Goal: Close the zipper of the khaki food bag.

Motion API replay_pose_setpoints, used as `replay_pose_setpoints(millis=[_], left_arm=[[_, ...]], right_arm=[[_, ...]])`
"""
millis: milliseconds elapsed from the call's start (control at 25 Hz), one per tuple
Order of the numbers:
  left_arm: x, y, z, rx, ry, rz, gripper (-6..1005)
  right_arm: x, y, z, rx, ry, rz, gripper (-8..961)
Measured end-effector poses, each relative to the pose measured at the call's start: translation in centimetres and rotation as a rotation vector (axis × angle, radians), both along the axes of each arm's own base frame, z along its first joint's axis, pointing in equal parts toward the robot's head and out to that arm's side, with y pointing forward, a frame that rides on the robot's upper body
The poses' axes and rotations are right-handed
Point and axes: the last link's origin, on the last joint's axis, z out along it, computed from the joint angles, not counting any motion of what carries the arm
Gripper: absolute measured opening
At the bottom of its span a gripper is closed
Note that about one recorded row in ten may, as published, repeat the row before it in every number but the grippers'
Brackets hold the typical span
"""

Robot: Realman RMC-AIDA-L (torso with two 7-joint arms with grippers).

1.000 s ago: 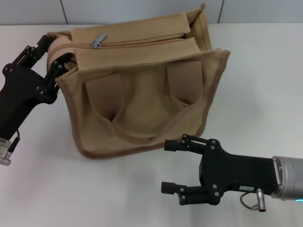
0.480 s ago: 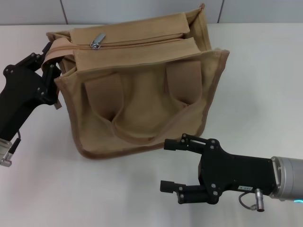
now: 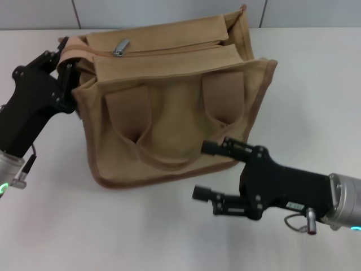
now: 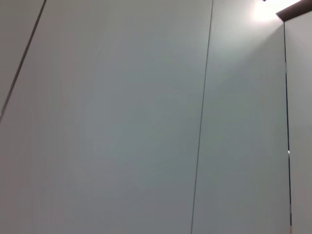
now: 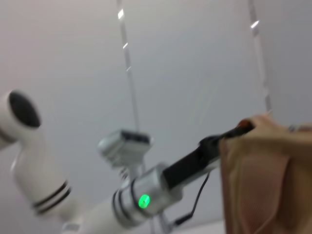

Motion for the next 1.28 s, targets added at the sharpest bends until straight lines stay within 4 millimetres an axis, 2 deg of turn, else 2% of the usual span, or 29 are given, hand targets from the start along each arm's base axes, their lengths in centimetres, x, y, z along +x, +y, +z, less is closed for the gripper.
replay_pose_setpoints(millis=[320, 520, 680, 1040, 1160, 1280], left_arm=[[1.9, 1.0, -0.2, -0.001, -0.071, -0.049, 89], [3.0, 1.4, -0.2, 0.004, -0.109, -0.081, 89], [4.4, 2.0, -0.5, -0.012, -0.134, -0.125, 89], [4.8, 2.3, -0.6, -0.018, -0.135, -0.134, 88], [4.1, 2.0, -0.6, -0.016, -0.132, -0.106, 88], [3.2, 1.6, -0.4, -0.006, -0.122, -0.075, 88]], right_arm=[[-1.3, 0.2, 1.0, 0.020, 0.109, 0.016, 835], [-1.9, 1.1, 2.1, 0.088, 0.224, -0.051, 835], [-2.2, 2.7, 3.4, 0.086, 0.341, -0.175, 835], [-4.2, 6.8, 5.8, -0.288, 0.476, -0.357, 835], [-4.6, 7.6, 5.6, -0.307, 0.449, -0.377, 835], [-4.4, 7.7, 5.3, -0.292, 0.441, -0.391, 835]])
